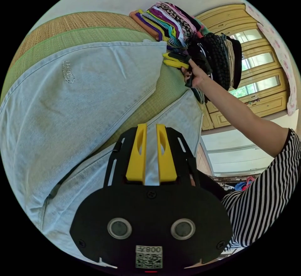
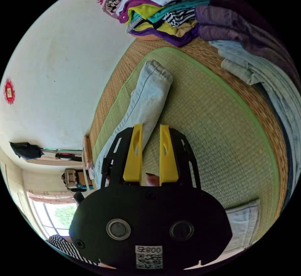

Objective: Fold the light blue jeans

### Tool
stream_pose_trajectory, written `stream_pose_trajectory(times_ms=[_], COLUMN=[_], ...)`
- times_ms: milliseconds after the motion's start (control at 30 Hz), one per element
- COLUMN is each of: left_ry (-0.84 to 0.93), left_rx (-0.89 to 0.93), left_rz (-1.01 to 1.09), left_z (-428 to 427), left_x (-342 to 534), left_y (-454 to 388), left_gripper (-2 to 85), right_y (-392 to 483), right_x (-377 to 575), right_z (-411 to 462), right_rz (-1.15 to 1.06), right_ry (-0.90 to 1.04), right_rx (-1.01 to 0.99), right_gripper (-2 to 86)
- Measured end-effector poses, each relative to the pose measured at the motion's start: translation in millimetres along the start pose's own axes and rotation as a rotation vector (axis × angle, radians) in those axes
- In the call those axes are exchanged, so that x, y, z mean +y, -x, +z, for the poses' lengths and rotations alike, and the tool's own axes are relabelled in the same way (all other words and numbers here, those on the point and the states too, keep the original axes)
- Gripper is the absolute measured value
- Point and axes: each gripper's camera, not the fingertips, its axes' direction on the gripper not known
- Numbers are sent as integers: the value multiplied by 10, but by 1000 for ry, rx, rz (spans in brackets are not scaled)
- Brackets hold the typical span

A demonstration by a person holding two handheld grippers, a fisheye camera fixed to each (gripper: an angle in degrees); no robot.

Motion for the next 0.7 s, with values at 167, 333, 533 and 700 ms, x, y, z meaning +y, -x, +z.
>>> stream_pose_trajectory(times_ms=[167,333,533,700], left_ry=[-77,-174,-292,-308], left_rx=[33,1,-15,-48], left_rz=[-57,-101,-205,-249], left_z=[-116,-329,-536,-589], left_x=[-3,41,37,-143], left_y=[273,426,689,937], left_gripper=[56,53,65,83], right_y=[265,1320,2116,1927], right_x=[202,667,1985,2447], right_z=[-138,-43,1028,894], right_rz=[-143,-528,-969,-999], right_ry=[-101,-10,389,407], right_rx=[-89,-92,105,121], right_gripper=[19,18,72,83])
